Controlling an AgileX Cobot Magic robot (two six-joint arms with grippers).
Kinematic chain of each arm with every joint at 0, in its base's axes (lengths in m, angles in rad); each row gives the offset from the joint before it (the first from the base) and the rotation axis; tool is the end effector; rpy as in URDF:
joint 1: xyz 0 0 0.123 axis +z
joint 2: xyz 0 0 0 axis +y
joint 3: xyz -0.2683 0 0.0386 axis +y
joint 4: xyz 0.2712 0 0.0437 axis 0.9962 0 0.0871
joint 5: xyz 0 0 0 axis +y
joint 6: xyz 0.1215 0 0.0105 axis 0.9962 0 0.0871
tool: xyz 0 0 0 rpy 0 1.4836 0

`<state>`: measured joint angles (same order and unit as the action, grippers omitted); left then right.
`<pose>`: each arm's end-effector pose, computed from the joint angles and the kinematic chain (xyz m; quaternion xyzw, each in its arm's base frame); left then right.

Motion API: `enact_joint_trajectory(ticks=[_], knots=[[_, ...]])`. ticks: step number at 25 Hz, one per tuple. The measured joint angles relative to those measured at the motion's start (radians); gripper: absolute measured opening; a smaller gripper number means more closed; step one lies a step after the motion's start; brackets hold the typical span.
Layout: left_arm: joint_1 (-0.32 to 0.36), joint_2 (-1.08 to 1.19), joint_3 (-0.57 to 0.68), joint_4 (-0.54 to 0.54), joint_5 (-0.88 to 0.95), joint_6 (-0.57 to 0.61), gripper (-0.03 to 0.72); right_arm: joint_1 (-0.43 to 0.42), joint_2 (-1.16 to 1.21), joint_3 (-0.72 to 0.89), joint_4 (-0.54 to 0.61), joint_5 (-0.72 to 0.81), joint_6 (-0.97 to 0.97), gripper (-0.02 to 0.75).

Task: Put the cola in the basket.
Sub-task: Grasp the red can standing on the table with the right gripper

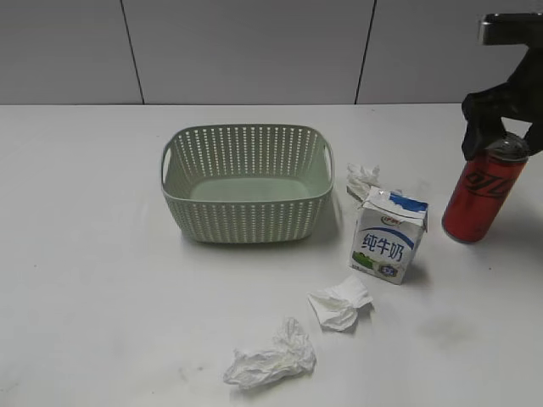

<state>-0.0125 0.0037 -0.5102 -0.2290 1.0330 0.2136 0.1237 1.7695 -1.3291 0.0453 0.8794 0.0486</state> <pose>0.0563 -0.0245 0.2827 0.0978 0.8329 -0.0602 0.5413 0.3916 0.0530 0.1873 -0.0257 0.9852 0.0340 0.1659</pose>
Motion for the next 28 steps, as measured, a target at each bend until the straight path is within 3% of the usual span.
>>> enact_joint_trajectory(ticks=[13, 20, 28], knots=[[0.0, 0.0, 0.0, 0.0, 0.0, 0.0, 0.231, 0.0, 0.116, -0.008, 0.005, 0.0, 0.013, 0.609], [0.0, 0.0, 0.0, 0.0, 0.0, 0.0, 0.231, 0.0, 0.119, -0.009, 0.004, 0.0, 0.016, 0.522], [0.0, 0.0, 0.0, 0.0, 0.0, 0.0, 0.231, 0.0, 0.123, -0.035, 0.004, 0.054, 0.017, 0.521]])
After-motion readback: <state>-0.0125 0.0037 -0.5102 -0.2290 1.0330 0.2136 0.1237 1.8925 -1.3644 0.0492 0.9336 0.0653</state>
